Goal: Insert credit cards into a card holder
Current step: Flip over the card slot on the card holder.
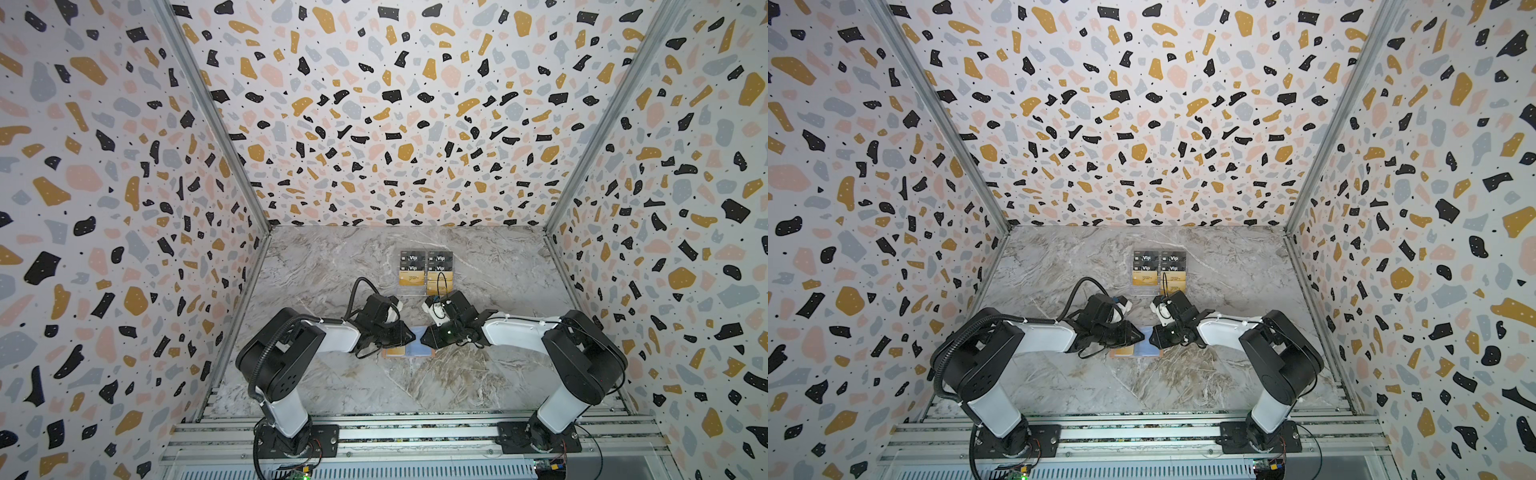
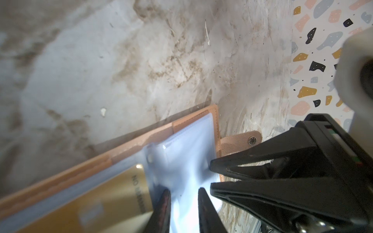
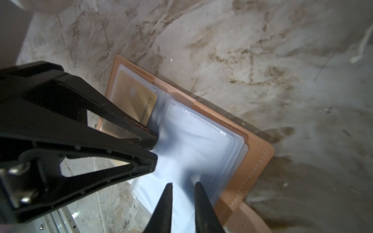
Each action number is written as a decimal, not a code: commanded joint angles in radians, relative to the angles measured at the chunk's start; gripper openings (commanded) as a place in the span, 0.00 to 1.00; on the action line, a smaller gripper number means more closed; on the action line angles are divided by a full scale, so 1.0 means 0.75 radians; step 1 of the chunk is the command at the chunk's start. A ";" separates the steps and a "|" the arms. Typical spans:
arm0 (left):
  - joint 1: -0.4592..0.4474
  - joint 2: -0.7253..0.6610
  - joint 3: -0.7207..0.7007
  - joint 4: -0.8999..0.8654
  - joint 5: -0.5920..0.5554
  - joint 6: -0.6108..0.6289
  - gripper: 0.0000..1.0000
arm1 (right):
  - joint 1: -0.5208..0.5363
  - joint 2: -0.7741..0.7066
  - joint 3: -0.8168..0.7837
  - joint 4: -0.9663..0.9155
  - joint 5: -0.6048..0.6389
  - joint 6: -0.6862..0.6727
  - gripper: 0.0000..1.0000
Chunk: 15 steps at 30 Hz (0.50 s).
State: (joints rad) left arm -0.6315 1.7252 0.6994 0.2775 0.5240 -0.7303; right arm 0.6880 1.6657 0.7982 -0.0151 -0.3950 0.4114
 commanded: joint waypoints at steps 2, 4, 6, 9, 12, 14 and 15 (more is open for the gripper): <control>-0.013 0.039 -0.011 0.050 0.047 -0.017 0.27 | -0.002 0.033 -0.035 -0.029 0.018 0.019 0.22; -0.015 0.047 -0.011 0.070 0.065 -0.026 0.27 | -0.003 0.034 -0.036 -0.029 0.015 0.020 0.22; -0.015 0.055 -0.012 0.081 0.071 -0.032 0.27 | -0.002 0.029 -0.041 -0.026 0.014 0.021 0.22; -0.015 0.061 -0.015 0.108 0.081 -0.045 0.27 | -0.001 0.024 -0.045 -0.023 0.013 0.026 0.22; -0.015 0.059 -0.022 0.134 0.092 -0.062 0.27 | -0.001 0.025 -0.040 -0.023 0.005 0.026 0.22; -0.015 0.064 -0.035 0.183 0.110 -0.091 0.27 | 0.001 0.024 -0.040 -0.018 0.003 0.031 0.22; -0.015 0.066 -0.046 0.219 0.124 -0.112 0.26 | 0.001 0.022 -0.040 -0.017 0.001 0.031 0.22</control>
State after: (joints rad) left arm -0.6300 1.7535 0.6895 0.3634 0.5682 -0.7784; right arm 0.6865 1.6657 0.7879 0.0090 -0.4049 0.4267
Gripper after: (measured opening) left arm 0.263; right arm 0.219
